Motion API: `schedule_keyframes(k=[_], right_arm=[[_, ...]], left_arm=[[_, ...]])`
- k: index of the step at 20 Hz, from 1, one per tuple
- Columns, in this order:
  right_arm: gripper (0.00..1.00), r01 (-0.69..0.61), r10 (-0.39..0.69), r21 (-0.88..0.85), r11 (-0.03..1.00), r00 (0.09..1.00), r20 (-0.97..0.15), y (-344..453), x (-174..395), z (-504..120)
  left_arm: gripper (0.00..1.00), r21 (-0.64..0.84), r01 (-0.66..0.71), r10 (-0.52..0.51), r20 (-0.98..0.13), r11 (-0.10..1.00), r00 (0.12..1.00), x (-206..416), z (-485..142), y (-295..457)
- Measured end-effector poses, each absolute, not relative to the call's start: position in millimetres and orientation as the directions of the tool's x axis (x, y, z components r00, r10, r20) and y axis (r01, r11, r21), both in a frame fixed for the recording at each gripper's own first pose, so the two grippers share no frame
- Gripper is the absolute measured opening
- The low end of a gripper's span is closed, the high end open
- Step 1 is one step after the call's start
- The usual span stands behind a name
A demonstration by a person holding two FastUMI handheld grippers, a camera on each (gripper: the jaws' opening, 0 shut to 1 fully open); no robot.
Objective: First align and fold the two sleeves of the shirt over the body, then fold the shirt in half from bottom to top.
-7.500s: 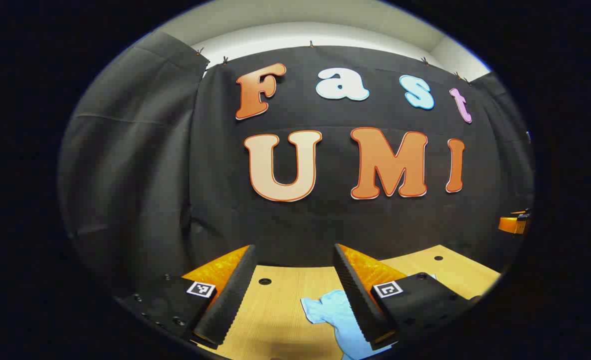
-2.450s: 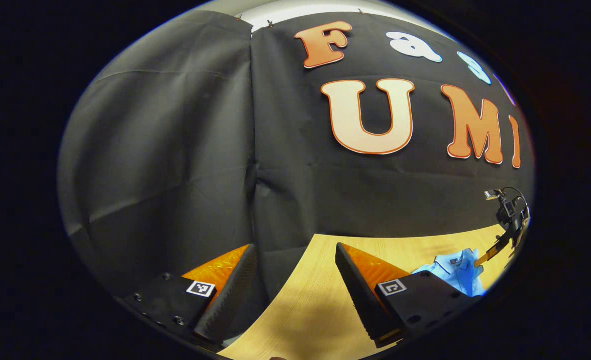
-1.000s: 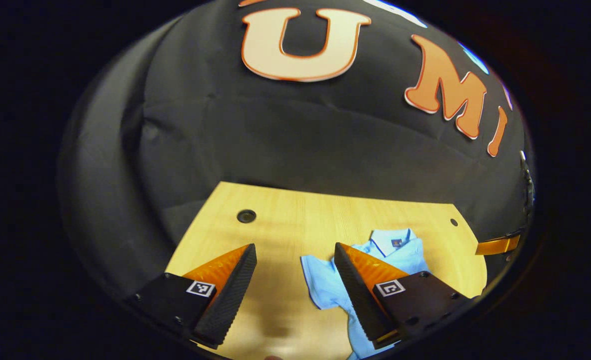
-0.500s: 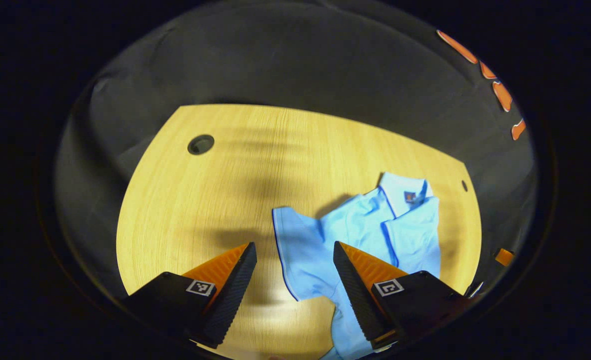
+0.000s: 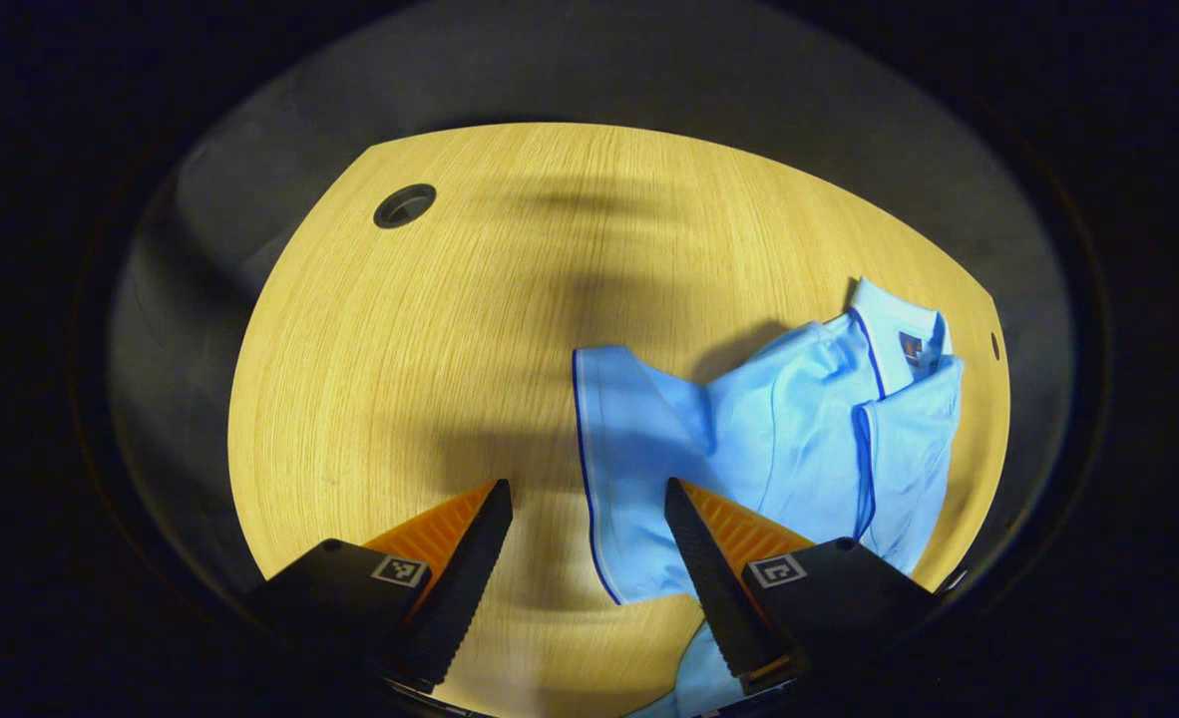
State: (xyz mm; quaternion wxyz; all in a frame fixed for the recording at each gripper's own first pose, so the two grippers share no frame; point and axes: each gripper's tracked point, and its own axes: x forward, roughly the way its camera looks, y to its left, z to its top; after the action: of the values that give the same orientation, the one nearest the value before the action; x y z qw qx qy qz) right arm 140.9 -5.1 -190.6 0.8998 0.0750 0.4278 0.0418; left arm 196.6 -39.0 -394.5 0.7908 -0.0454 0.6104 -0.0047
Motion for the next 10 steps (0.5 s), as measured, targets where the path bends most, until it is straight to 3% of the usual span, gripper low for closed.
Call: schedule_keyframes(k=[2, 4, 7, 9, 10], right_arm=[[0.99, -0.01, 0.143, 0.176, 0.984, 0.627, -0.766, -5.7, 141.8, -193.0], [0.99, -0.009, 0.143, 0.176, 0.984, 0.622, -0.77, -6.9, 141.5, -196.6], [0.99, -0.006, 0.148, 0.182, 0.983, 0.612, -0.777, -6.9, 140.8, -202.6], [0.99, -0.012, 0.143, 0.17, 0.985, 0.604, -0.784, -9.2, 137.3, -204.1], [0.99, -0.014, 0.14, 0.166, 0.986, 0.607, -0.783, -10.5, 137.9, -205.8]], left_arm=[[1.0, -0.053, -0.048, -0.039, -0.965, 0.997, 0.261, 198.2, -396.7, -37.3], [0.92, -0.055, -0.043, -0.042, -0.963, 0.998, 0.265, 199.4, -395.6, -43.6], [0.35, -0.08, -0.021, -0.072, -0.964, 0.997, 0.256, 198.4, -394.2, -50.5], [0.12, -0.081, -0.029, -0.071, -0.961, 0.996, 0.266, 201.3, -391.8, -50.0], [0.12, -0.095, -0.045, -0.08, -0.963, 0.994, 0.258, 198.0, -395.0, -51.8]])
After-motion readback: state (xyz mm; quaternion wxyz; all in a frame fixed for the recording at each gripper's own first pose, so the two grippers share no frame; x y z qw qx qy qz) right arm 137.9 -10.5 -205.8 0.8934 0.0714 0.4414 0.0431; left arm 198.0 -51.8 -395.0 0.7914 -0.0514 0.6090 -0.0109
